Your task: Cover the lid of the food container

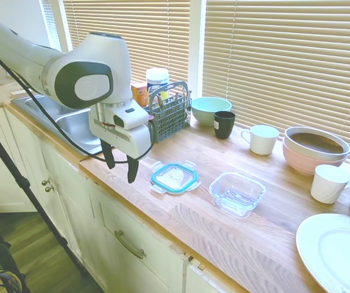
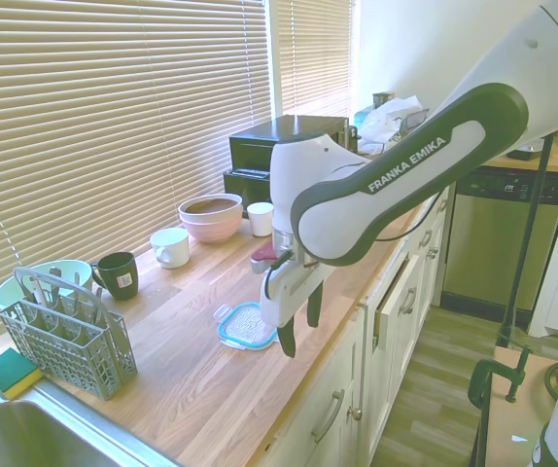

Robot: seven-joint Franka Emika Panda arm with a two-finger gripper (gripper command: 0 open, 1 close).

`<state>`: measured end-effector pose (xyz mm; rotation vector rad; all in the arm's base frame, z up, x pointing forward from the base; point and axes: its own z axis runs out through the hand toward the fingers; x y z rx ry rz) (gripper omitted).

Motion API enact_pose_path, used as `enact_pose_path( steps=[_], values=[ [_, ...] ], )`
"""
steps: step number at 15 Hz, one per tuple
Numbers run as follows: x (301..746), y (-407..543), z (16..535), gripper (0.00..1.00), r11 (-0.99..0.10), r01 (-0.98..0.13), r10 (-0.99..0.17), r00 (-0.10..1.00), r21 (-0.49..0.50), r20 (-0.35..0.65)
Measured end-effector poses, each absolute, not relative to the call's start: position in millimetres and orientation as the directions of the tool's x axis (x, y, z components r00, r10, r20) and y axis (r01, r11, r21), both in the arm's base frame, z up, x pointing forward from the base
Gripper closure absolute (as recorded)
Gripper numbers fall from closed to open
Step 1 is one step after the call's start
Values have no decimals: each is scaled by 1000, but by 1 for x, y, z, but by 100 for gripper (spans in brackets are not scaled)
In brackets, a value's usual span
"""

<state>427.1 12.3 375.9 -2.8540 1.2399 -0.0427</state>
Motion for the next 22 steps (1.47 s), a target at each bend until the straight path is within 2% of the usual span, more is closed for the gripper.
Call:
enact_pose_path(
  steps=[6, 16, 22],
  values=[
    [435, 27, 368, 0, -680, -733, -732, 679, -4, 54],
    [504, 57, 357, 0, -609, -787, -766, 615, 93, 188],
    [528, 73, 340, 0, -571, -802, -764, 597, 172, 246]
  ],
)
